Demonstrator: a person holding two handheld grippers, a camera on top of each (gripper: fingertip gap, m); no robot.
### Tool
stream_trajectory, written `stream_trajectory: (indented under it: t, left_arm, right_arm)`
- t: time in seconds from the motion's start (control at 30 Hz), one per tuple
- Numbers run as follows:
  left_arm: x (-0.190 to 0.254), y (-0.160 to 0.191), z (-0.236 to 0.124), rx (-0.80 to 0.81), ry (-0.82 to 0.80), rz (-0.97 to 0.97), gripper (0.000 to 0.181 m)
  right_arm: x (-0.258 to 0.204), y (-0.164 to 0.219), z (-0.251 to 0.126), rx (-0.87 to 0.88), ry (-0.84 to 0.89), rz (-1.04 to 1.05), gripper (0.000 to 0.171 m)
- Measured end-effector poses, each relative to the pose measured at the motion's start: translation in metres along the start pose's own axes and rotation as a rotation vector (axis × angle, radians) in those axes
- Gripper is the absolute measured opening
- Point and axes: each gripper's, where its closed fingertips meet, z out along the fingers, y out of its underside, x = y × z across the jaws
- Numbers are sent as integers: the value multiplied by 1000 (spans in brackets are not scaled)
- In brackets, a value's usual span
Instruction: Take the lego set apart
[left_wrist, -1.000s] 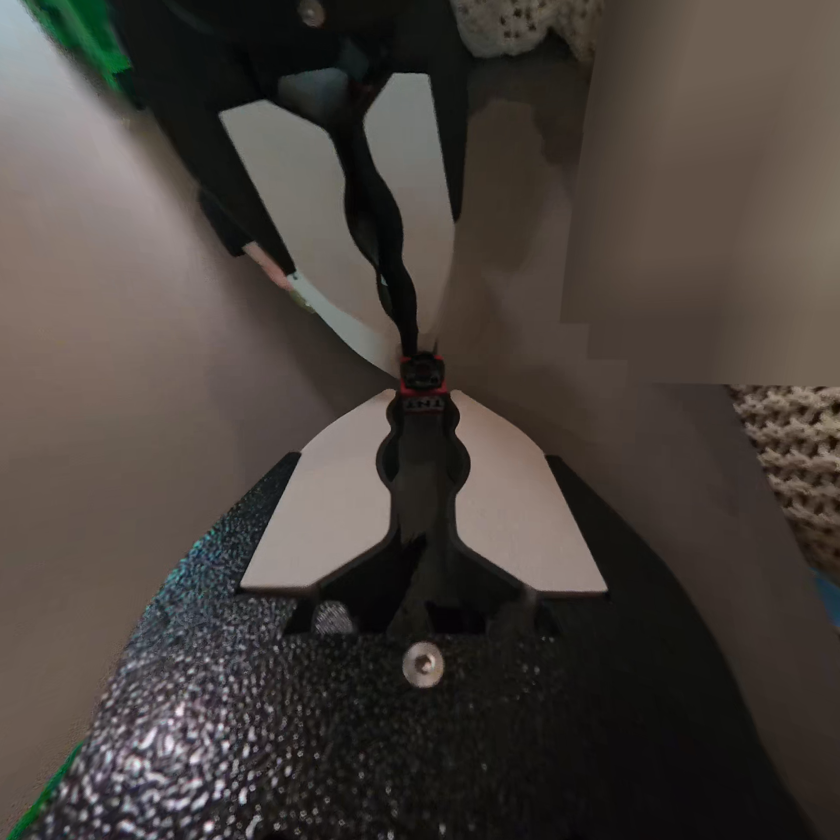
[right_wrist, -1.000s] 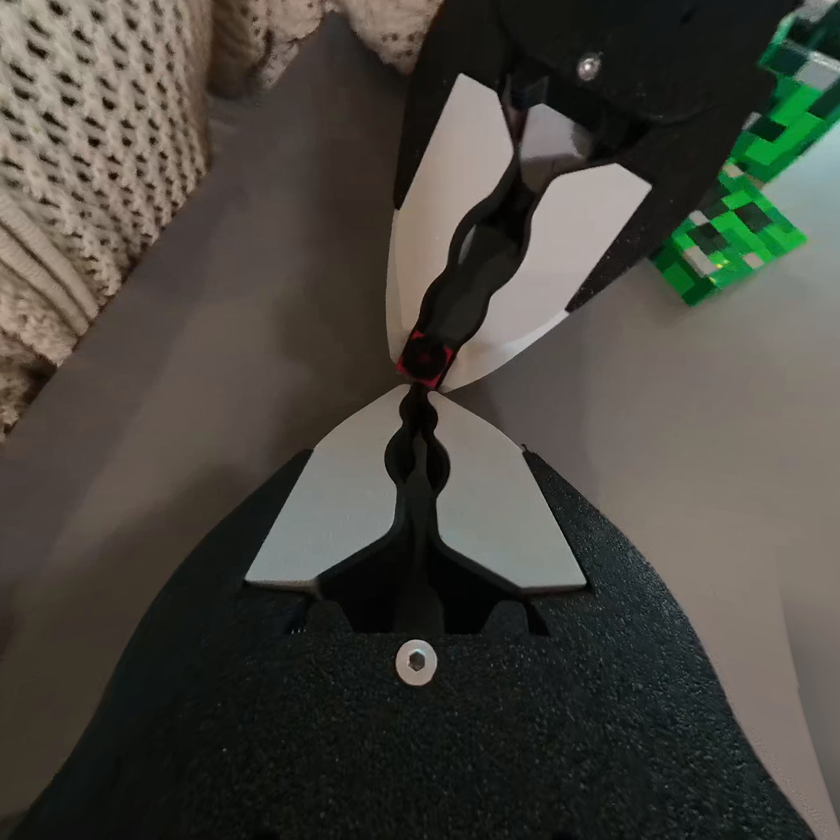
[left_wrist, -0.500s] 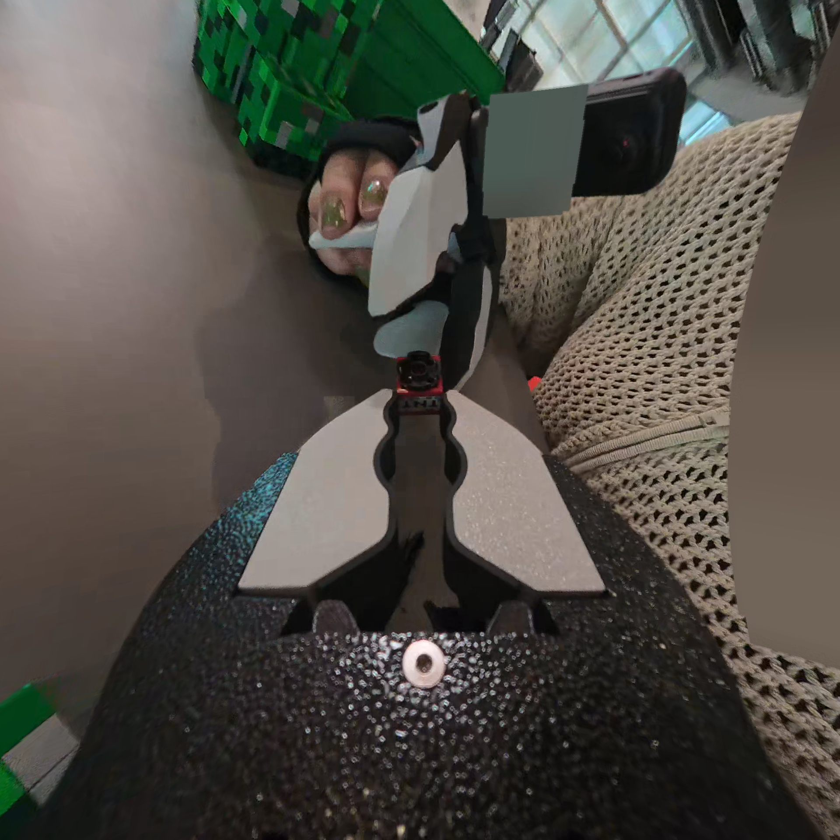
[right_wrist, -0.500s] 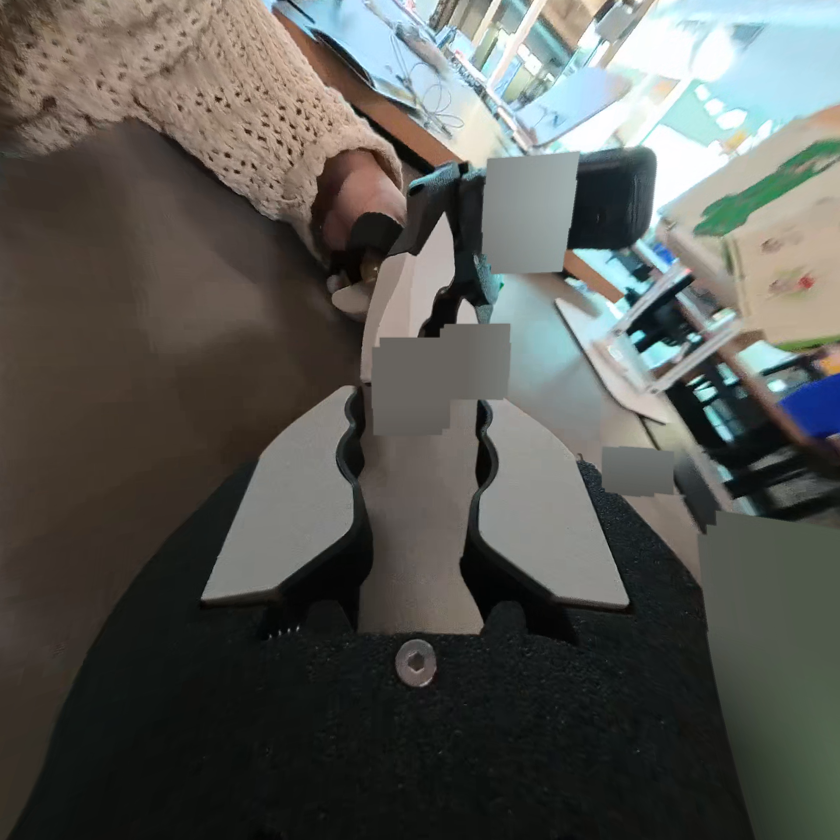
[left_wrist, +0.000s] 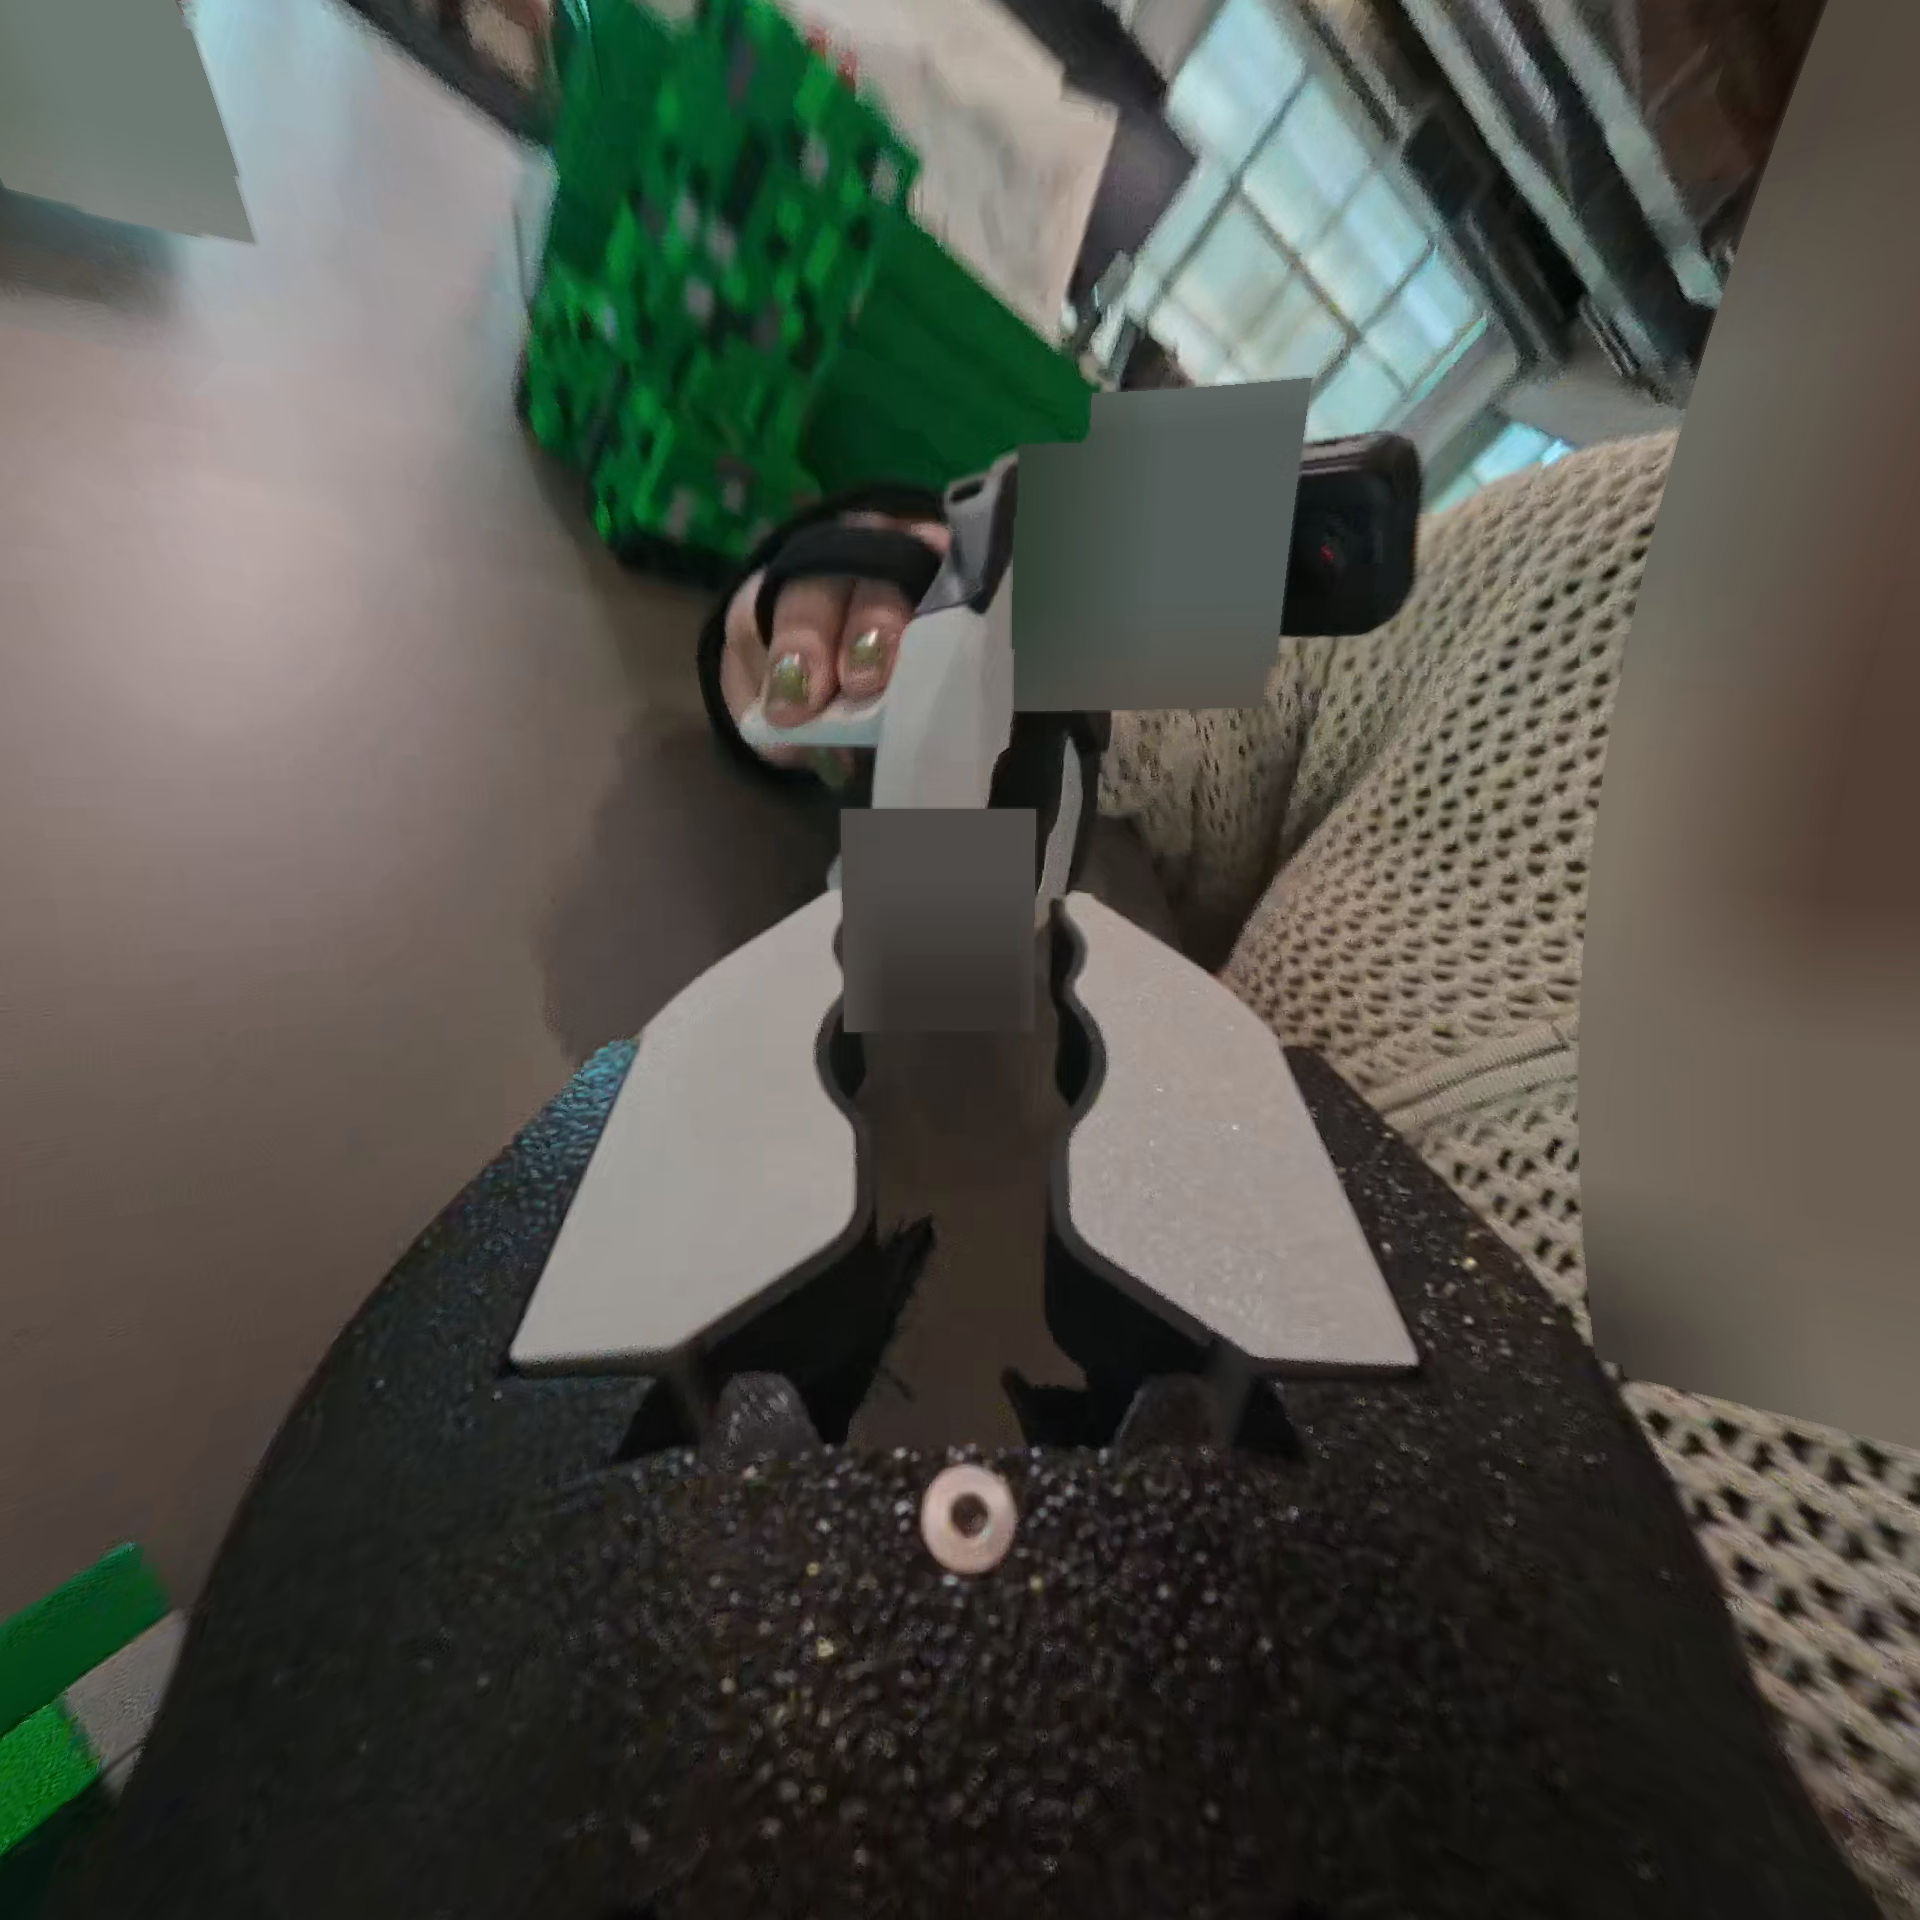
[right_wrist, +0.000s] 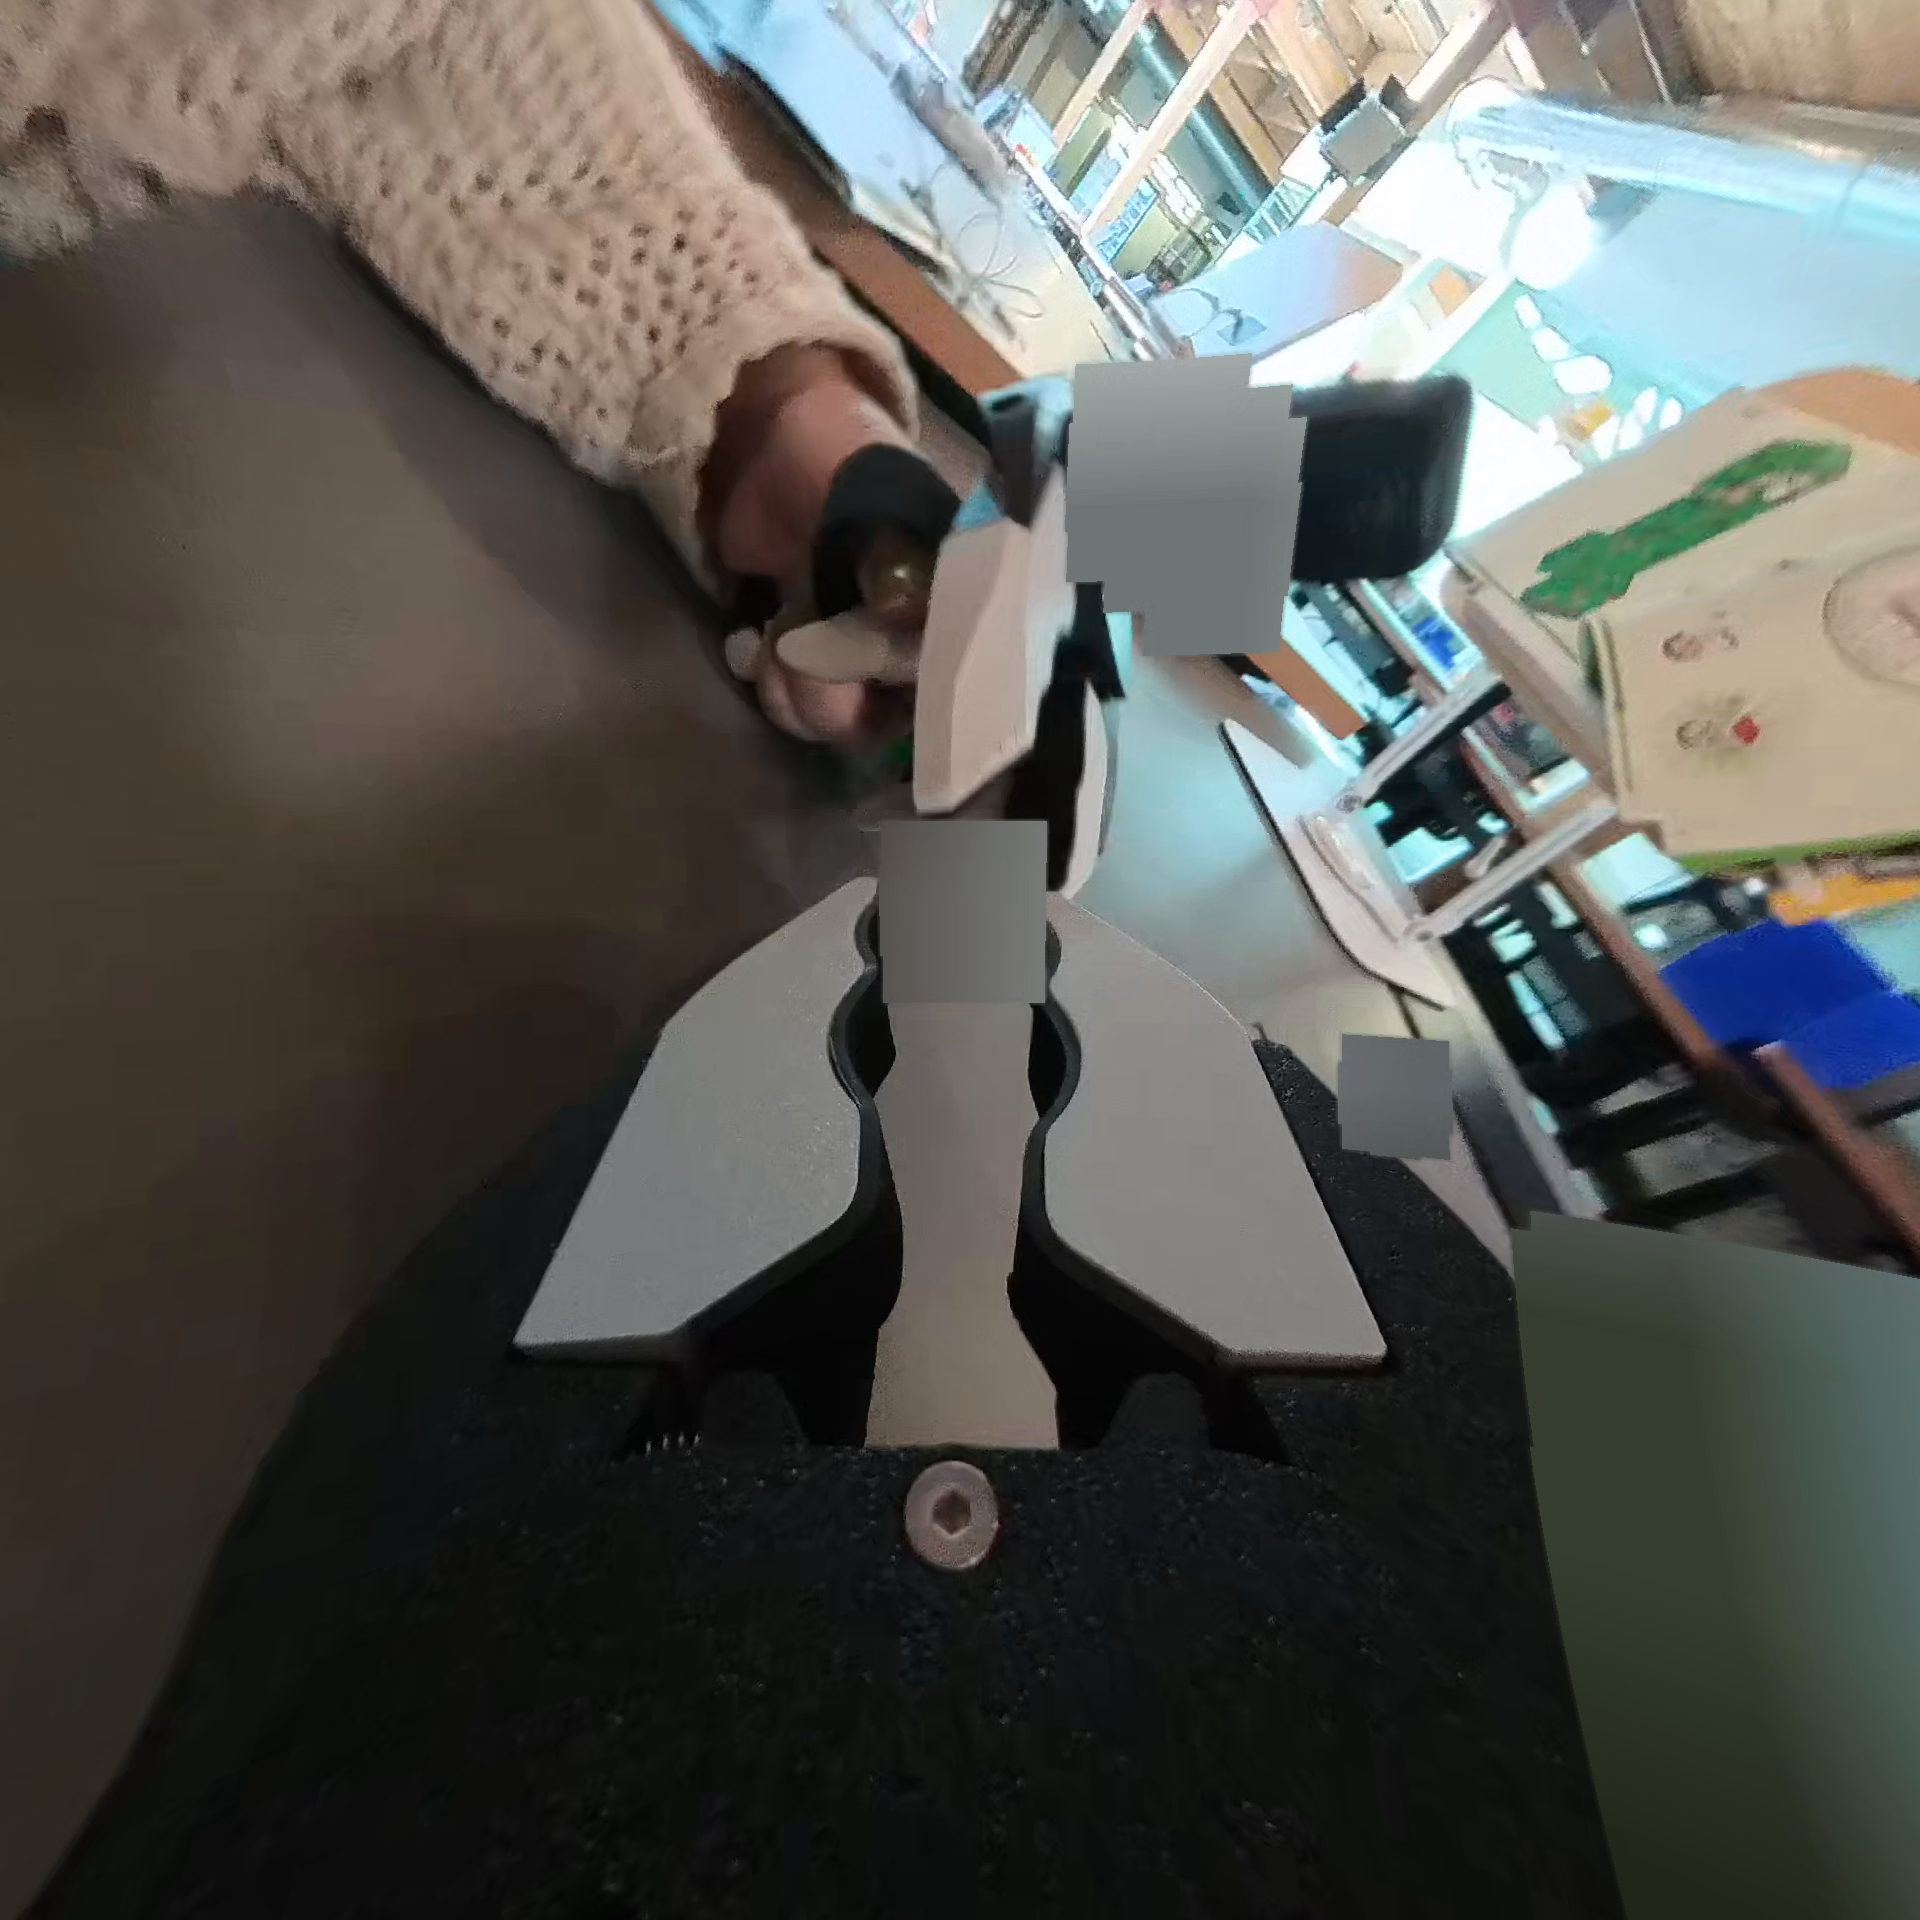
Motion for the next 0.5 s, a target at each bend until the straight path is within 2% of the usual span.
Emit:
stream_trajectory:
  t: [0.17,0.27,0.5]
  left_arm:
    - [2,-16,-7,97,-141,294,41]
    - [2,-14,-5,75,-268,539,42]
    - [-13,-11,-4,1,-541,869,40]
  right_arm:
    - [19,-5,-9,85,-7,217,21]
    - [24,-6,-12,116,-29,295,21]
    - [24,-6,-14,144,-114,412,21]
